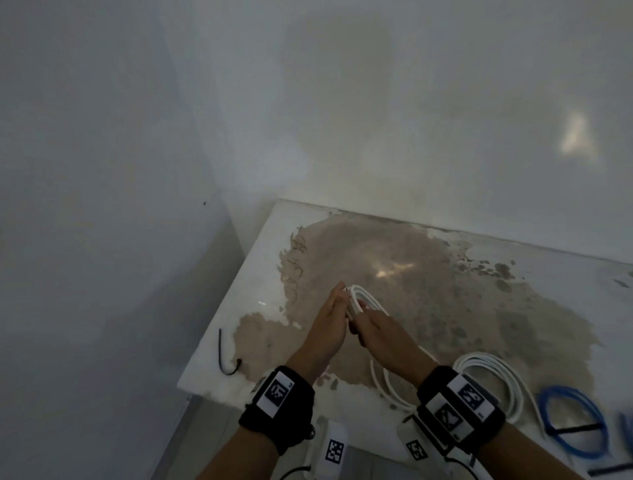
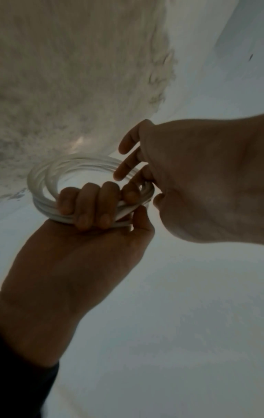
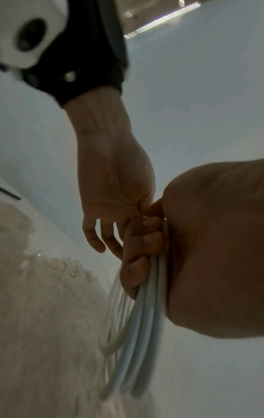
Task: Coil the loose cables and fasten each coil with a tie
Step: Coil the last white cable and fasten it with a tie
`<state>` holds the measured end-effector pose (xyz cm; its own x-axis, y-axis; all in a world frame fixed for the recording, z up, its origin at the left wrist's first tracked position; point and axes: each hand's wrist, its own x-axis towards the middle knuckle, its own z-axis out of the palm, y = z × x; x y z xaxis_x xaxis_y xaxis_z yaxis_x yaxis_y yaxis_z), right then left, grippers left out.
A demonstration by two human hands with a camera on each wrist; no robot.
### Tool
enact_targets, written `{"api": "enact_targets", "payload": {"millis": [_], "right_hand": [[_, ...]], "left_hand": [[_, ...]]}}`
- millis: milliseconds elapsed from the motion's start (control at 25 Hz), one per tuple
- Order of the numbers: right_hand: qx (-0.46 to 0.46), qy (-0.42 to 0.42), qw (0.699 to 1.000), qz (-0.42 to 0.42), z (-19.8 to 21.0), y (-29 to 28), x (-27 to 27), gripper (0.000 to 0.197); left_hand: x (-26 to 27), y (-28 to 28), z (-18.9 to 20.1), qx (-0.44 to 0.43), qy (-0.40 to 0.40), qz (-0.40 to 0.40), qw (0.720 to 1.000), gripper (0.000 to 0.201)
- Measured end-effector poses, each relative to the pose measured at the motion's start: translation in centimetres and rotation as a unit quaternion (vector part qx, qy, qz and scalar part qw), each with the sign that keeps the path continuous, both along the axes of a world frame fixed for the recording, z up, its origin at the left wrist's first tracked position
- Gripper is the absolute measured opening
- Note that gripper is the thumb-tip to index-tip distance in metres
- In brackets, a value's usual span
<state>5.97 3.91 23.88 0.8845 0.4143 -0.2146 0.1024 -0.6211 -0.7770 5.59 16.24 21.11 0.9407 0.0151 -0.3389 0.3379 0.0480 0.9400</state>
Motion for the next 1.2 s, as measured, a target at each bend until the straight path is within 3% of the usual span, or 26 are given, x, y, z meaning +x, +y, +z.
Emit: {"api": "enact_targets", "payload": {"millis": [160,280,360,440,480,600,680,760,840,920,1000,1200], "right_hand": [[-0.075,-0.057,0.989,0.116,-3.0,1.2,-1.0,0.034],[-0.053,-0.048,0.991,0.111,-4.9,1.4,-1.3,0.042],[-0.014,-0.023,0.997,0.078,-5.5,1.1,-1.1,0.041],[-0.002,-0.007,0.998,0.061,-5.5,0.7,-1.0,0.037],[-0.002,-0.007,0.998,0.057,-5.4,0.5,-0.9,0.037],[-0.006,-0.031,0.999,0.038,-4.8,0.5,-1.2,0.041],[0.002,-0.042,0.999,0.020,-4.5,0.6,-1.5,0.046],[0.023,-0.048,0.999,0.012,-4.4,0.5,-1.5,0.049],[0.027,-0.047,0.999,0.001,-4.5,0.1,-1.4,0.052],[0.046,-0.029,0.998,-0.025,-4.7,-0.2,-1.2,0.053],[0.103,0.012,0.993,-0.061,-4.7,-0.5,-0.9,0.050],[0.149,-0.006,0.987,-0.060,-2.5,-2.3,-0.6,0.042]], "left_hand": [[-2.5,3.8,-0.8,0.026,0.043,-0.026,0.998,0.042],[-4.3,8.6,-3.1,0.165,0.028,0.014,0.986,0.034],[-5.8,12.9,-6.8,0.302,0.074,0.132,0.941,0.026],[-7.5,16.1,-9.7,0.321,0.169,0.246,0.899,0.032],[-7.9,16.9,-10.7,0.319,0.210,0.260,0.887,0.039],[-7.6,17.3,-12.2,0.414,0.290,0.190,0.842,0.043],[-7.2,16.9,-12.5,0.482,0.287,0.144,0.815,0.035],[-7.0,16.5,-12.3,0.489,0.238,0.138,0.828,0.029],[-6.6,15.8,-10.9,0.441,0.170,0.125,0.872,0.017],[-5.9,13.9,-8.1,0.377,0.113,0.031,0.919,0.010],[-5.1,10.9,-4.4,0.302,0.090,-0.064,0.947,0.011],[-2.7,5.3,1.5,0.253,0.025,-0.127,0.959,0.015]]}}
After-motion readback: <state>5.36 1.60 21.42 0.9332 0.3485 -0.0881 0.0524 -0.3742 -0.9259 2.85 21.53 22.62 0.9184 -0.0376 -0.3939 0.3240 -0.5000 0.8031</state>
